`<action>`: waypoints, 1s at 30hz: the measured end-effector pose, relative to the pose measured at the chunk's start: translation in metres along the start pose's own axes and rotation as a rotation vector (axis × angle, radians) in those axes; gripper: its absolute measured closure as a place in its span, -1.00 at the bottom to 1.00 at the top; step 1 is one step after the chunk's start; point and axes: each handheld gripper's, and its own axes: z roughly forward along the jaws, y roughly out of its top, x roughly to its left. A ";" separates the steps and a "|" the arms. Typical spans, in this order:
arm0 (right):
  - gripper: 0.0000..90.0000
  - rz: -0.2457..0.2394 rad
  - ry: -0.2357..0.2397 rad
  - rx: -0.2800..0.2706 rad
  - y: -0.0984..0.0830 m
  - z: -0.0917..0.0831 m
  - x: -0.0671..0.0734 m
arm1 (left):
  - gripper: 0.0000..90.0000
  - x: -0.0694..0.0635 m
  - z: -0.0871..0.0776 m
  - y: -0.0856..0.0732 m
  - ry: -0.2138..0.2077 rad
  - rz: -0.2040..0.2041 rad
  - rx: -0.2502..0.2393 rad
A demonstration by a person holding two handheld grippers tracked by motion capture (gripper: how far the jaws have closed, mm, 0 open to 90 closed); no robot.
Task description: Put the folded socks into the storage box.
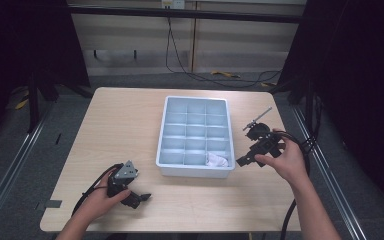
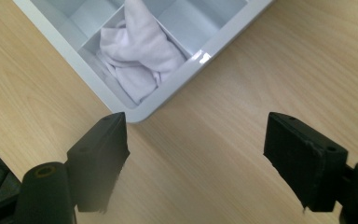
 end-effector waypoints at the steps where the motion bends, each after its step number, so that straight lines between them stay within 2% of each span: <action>1: -0.53 0.000 0.000 0.000 0.000 0.000 0.000 | -1.00 0.000 0.000 0.000 0.000 0.000 0.000; 5: -0.54 0.029 -0.007 0.000 -0.009 0.002 -0.006 | -1.00 0.000 0.000 0.000 0.001 -0.001 0.000; 17: -0.56 0.053 -0.021 -0.021 -0.029 0.007 -0.011 | -1.00 0.000 0.000 0.000 -0.002 0.000 0.000; 30: -0.57 0.079 -0.016 -0.036 -0.049 0.017 -0.016 | -1.00 0.000 0.000 0.000 -0.002 0.000 0.000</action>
